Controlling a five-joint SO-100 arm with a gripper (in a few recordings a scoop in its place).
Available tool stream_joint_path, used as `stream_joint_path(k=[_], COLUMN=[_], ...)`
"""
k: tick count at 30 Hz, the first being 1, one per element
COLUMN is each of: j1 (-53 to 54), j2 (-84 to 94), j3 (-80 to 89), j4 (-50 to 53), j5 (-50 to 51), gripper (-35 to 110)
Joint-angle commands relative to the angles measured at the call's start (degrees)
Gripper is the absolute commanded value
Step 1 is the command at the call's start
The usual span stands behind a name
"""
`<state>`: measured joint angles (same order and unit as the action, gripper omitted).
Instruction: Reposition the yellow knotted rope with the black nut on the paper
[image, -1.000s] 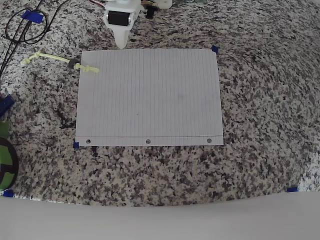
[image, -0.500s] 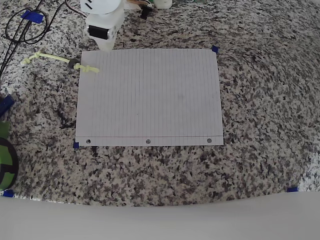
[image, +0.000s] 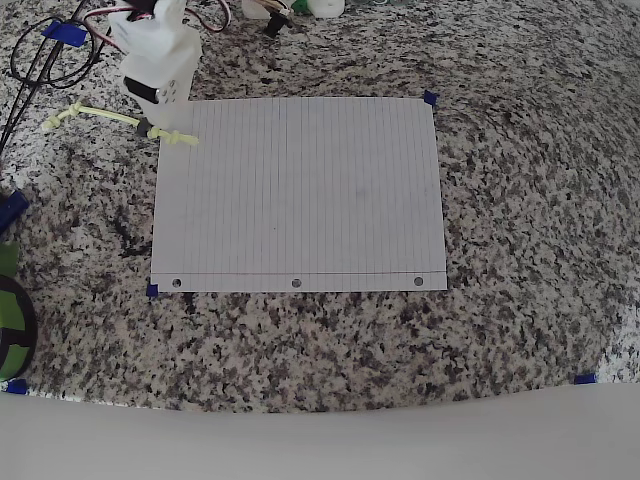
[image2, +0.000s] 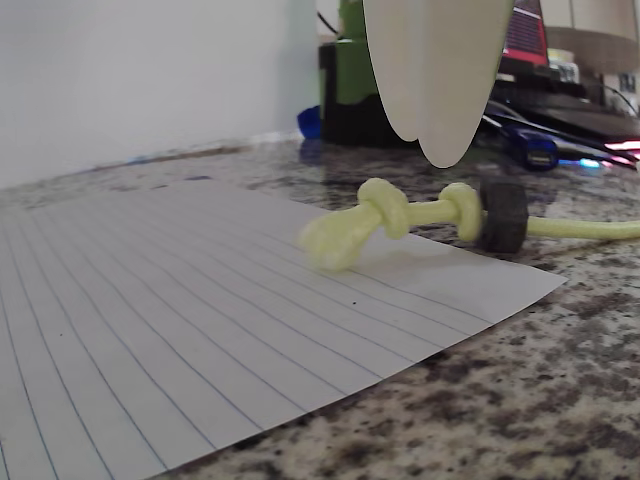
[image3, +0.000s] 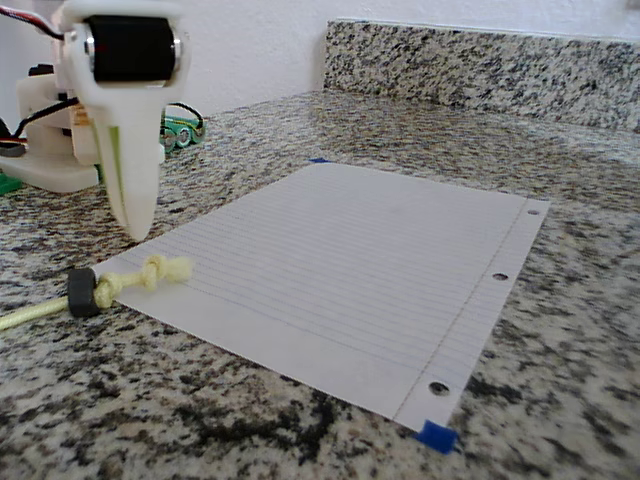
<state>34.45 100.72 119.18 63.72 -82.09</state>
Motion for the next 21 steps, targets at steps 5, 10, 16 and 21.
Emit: stream_joint_path(k=[5,10,16,21], j1=[0.4,-1.3,-2.9,-4.0], j2=[-5.7,-9.1,-10.8,-11.2], j3=[-7.6,-9.9,-10.9,-11.2], j4=[-0.6,-1.6,-0.1,0.7], j5=[2.5,4.3,6.7,7.9], gripper=[37,35,32,32])
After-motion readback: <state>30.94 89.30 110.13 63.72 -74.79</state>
